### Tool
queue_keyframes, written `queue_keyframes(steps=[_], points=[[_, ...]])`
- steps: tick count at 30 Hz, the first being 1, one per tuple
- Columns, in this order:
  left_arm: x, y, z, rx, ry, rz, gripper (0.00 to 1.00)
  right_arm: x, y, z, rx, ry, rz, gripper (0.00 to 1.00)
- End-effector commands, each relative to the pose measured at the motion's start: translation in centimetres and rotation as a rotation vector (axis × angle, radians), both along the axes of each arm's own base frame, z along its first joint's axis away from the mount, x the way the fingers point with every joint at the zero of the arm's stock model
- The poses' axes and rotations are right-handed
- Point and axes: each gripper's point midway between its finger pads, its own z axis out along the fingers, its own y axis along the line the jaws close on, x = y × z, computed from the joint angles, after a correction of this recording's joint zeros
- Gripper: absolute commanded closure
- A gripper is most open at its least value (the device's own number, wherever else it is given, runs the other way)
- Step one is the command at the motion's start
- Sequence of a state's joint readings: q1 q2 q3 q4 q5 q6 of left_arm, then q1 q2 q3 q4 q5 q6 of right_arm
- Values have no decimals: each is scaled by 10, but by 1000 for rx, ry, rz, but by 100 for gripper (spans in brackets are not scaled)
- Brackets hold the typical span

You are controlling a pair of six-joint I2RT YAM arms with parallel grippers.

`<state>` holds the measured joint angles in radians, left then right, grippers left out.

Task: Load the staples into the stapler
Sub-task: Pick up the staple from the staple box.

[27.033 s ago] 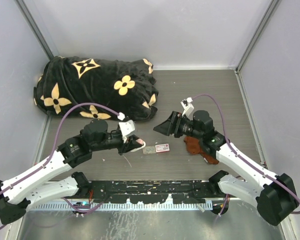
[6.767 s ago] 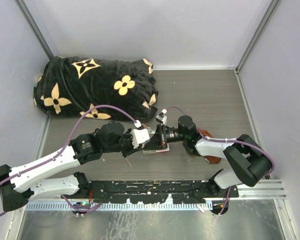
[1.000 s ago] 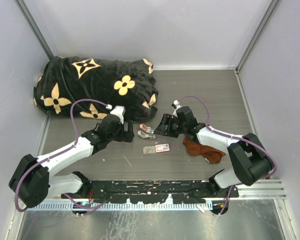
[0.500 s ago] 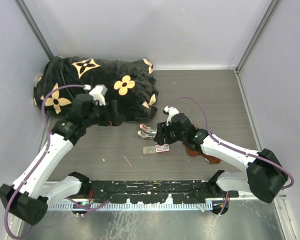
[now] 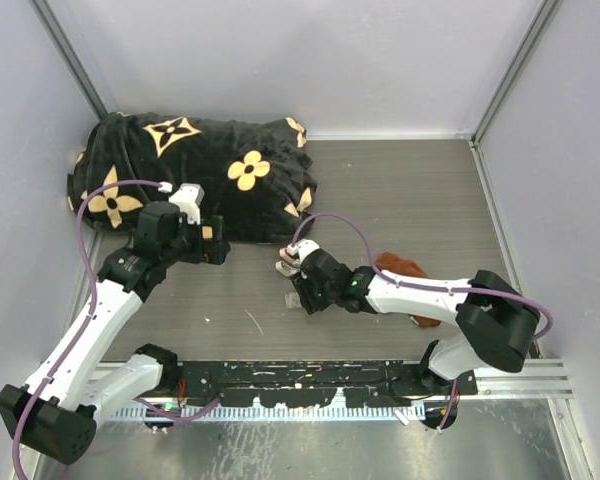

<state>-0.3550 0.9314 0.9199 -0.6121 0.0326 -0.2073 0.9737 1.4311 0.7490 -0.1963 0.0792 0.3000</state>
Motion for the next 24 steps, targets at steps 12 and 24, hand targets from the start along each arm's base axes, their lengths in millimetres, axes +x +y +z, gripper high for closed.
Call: queue_keyframes(steps=[12, 24], points=[[5, 11, 7, 49, -67, 14, 2, 26, 21, 4, -60, -106, 20, 63], [4, 9, 5, 47, -62, 8, 2, 29, 22, -5, -98, -111, 33, 66]])
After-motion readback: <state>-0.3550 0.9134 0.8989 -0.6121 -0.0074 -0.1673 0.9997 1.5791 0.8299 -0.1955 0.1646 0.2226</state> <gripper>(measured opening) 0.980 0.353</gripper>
